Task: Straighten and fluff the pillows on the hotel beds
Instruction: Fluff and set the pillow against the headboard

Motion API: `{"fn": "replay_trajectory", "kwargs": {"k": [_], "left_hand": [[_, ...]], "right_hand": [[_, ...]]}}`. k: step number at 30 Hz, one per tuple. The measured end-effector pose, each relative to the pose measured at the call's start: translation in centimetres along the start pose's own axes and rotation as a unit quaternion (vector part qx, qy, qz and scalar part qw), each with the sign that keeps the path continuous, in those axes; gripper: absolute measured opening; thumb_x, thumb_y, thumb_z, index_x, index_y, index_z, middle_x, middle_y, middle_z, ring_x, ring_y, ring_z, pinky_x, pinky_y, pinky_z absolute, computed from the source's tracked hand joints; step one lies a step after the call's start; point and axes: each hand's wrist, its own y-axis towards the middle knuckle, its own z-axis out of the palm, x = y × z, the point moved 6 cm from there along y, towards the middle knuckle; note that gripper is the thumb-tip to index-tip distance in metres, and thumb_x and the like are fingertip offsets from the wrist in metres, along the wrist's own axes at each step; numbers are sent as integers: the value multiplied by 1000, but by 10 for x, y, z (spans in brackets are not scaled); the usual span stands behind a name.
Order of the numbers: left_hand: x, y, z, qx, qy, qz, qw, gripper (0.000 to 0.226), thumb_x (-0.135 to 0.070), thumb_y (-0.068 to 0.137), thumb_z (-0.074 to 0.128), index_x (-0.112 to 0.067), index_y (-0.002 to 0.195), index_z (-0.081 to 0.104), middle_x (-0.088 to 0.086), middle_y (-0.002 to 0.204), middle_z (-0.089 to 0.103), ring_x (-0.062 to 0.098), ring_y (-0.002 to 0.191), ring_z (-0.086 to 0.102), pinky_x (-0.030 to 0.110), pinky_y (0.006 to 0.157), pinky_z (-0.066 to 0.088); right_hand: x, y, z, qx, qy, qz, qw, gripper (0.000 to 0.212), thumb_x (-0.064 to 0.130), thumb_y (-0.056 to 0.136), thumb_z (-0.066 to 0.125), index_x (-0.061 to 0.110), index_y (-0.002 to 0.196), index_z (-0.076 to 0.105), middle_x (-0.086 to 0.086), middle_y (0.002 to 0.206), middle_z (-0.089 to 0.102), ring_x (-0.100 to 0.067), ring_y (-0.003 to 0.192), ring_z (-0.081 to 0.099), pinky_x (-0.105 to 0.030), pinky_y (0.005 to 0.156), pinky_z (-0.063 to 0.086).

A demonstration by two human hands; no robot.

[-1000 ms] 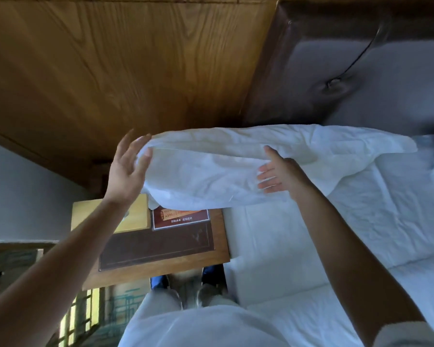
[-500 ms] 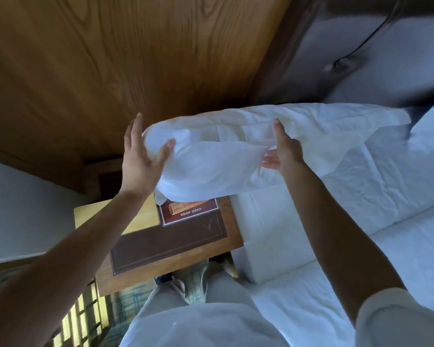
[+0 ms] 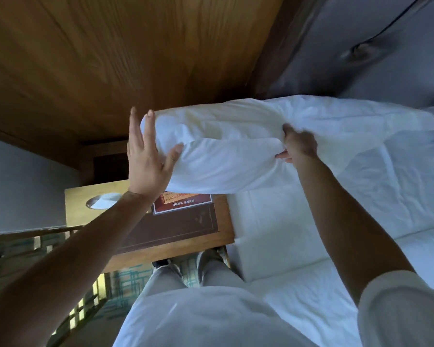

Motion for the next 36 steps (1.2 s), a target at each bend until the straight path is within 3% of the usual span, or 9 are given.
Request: {"fn": "replay_trajectory", "kwargs": {"k": [3, 6, 9, 13, 17, 20, 24, 32, 36], "left_hand": [[-7, -7, 12, -17, 7, -54, 998, 74, -62, 102, 41, -24, 161, 20, 13, 171, 6, 31, 159, 9, 62, 119, 27], [-17, -8, 24, -24, -18, -56, 998, 73, -61, 103, 39, -20, 161, 19, 15, 170, 6, 26, 160, 7, 56, 120, 30], [-16, -5, 29, -29, -27, -79, 996, 74, -62, 103, 36, -22, 162, 16, 12, 170, 5, 20, 160, 5, 56, 118, 35], [-17, 4, 31, -28, -16, -86, 996, 69, -60, 102, 35, -30, 161, 14, 6, 170, 5, 26, 158, 15, 58, 109, 45], [-28, 7, 35, -38, -17, -94, 995, 63, -59, 102, 36, -37, 158, 17, 2, 170, 8, 32, 151, 31, 54, 105, 49], [-41, 6, 42, -43, -13, -96, 994, 61, -47, 104, 39, -28, 158, 21, 6, 168, 13, 19, 153, 25, 39, 105, 48], [-57, 3, 50, -32, -4, -115, 993, 60, -38, 106, 40, -21, 160, 20, 9, 165, 19, 6, 140, 33, 25, 100, 37], [-105, 14, 98, 51, 9, -126, 991, 63, -52, 105, 37, -29, 160, 15, 4, 166, 17, 0, 121, 36, 35, 100, 42], [-140, 29, 139, 114, 0, -118, 986, 67, -58, 103, 37, -33, 159, 13, 7, 164, 20, 19, 121, 47, 44, 93, 51]], "right_hand": [[-7, 12, 0, -5, -43, -46, 998, 40, 48, 96, 50, 15, 74, 59, -13, 89, 75, -31, 81, 74, -40, 81, 60], [-13, 16, -11, -33, -19, -79, 996, 44, 44, 100, 51, 4, 86, 65, -8, 75, 68, -27, 75, 66, -22, 69, 48], [-14, 22, -24, -50, 49, -138, 988, 38, 40, 99, 57, 7, 86, 72, -10, 84, 70, -28, 89, 66, -34, 78, 49], [-15, 26, -33, -29, 100, -150, 983, 34, 35, 100, 60, 24, 68, 58, 13, 69, 54, -11, 74, 57, -22, 73, 40], [-19, 37, -42, -16, 146, -162, 976, 37, 36, 98, 63, 28, 62, 57, 13, 66, 55, -8, 72, 57, -25, 76, 44], [-23, 45, -51, 3, 180, -159, 971, 44, 38, 94, 66, 18, 58, 50, 6, 57, 48, -9, 58, 49, -28, 65, 42], [-24, 57, -63, 17, 201, -167, 965, 43, 41, 91, 67, 15, 60, 52, 2, 59, 51, -14, 61, 53, -30, 64, 44], [-35, 99, -118, -12, 231, -158, 960, 38, 39, 88, 68, 20, 58, 56, 5, 60, 56, -14, 64, 57, -32, 67, 45], [-45, 134, -159, -29, 238, -147, 960, 33, 33, 90, 69, 21, 61, 59, 12, 57, 58, -8, 59, 57, -24, 62, 44]]}}
